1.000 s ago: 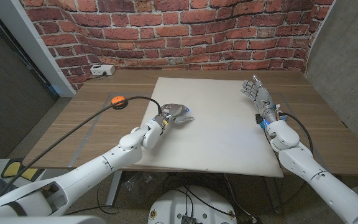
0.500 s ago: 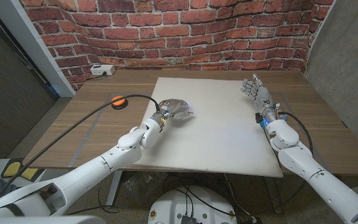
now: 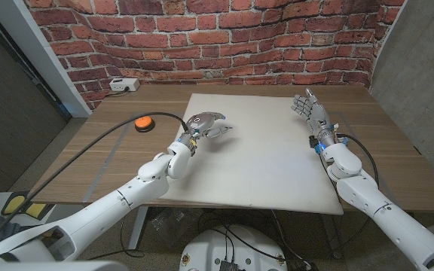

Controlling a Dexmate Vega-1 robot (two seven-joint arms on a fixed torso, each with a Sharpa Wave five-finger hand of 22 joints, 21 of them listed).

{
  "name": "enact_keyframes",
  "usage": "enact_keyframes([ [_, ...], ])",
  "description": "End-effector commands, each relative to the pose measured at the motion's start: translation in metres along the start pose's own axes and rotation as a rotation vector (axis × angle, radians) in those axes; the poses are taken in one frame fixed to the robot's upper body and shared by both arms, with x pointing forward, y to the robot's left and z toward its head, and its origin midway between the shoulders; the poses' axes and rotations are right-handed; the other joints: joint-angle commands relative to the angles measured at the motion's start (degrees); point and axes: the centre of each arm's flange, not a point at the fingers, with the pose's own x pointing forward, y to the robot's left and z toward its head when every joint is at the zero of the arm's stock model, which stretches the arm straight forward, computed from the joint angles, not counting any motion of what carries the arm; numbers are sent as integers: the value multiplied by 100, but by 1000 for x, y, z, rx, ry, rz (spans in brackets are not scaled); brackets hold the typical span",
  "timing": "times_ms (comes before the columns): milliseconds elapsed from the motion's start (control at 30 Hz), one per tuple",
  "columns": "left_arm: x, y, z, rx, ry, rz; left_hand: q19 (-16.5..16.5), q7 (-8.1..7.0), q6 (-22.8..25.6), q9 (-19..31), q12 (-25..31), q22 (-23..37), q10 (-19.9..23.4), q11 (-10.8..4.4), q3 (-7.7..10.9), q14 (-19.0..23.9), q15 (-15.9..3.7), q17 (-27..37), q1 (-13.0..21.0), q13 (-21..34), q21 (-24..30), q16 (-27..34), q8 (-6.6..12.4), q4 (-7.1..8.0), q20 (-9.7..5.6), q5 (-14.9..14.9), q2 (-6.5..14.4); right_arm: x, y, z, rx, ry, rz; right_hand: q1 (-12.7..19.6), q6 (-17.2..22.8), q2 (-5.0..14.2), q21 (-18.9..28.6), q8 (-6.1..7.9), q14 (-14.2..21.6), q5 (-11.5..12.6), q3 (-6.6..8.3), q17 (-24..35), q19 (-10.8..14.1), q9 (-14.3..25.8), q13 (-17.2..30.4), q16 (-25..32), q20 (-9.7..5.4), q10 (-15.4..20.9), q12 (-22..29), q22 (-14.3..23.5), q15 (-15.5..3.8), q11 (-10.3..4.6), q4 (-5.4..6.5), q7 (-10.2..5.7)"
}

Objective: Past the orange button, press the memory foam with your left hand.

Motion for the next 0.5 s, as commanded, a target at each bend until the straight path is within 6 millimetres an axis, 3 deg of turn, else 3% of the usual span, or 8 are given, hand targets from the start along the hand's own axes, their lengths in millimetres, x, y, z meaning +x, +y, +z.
enact_keyframes([
  [33,-4,21,-11,-124,19,95,5,35,-39,17,-20,5,-20,10,41,-9,-69,-2,-16,3,9,20,-11,-1,29,0,5,7,3,-3,5,7,3,28,38,14,-21,-11,54,-11,9,25,43,16,33,6,16,46,13,27,12,-17,-30,-22],
  [500,-6,41,-21,-202,29,216,5,57,-50,18,-9,6,-16,-5,43,-15,-38,0,-19,3,21,26,-4,2,28,-4,-9,12,5,0,-5,-7,6,27,36,12,-32,-13,57,-11,5,25,53,16,33,4,14,44,9,27,9,-19,-31,-20],
])
